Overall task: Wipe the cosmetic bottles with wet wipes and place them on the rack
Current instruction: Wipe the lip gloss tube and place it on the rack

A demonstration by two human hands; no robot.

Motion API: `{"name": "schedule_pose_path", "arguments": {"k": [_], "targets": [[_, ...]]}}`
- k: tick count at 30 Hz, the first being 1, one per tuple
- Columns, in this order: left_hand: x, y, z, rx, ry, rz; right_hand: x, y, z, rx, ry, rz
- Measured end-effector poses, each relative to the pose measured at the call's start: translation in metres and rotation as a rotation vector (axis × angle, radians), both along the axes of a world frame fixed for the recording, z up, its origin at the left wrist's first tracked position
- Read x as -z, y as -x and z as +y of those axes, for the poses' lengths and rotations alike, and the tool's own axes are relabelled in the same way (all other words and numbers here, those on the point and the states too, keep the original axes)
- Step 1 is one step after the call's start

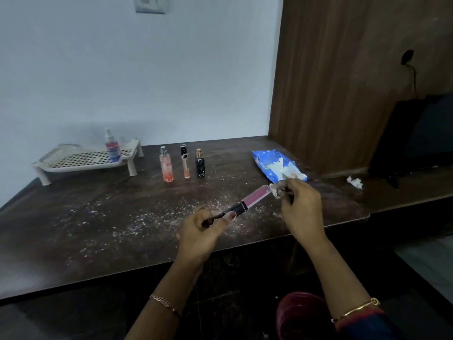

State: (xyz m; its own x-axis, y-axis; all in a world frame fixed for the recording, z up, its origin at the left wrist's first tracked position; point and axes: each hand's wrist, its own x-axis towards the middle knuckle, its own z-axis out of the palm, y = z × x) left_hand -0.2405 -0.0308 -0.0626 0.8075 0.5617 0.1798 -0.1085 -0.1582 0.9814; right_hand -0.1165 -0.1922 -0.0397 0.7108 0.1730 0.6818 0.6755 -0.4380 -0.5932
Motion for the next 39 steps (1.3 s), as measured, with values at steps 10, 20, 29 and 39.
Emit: {"name": "schedule_pose_path", "arguments": {"k": [10, 20, 29, 39], "targets": [[-0.018, 0.030, 0.044, -0.099, 0.046, -0.057, -0.022, 0.020, 0.065, -0.451, -0.368, 0.521], [-0.069, 0.074, 0.135, -0.339, -0.090, -0.051, -0.059, 0.036, 0.185, -0.581, -0.374, 0.631], [-0.111, 0.088, 0.239, -0.616, -0.447, 0.139, -0.070, 0.052, 0.306, -0.686, -0.416, 0.795], [-0.150, 0.040, 0.356, -0.662, -1.144, 0.549, -0.030, 0.047, 0.365, -0.716, -0.215, 0.838]]}}
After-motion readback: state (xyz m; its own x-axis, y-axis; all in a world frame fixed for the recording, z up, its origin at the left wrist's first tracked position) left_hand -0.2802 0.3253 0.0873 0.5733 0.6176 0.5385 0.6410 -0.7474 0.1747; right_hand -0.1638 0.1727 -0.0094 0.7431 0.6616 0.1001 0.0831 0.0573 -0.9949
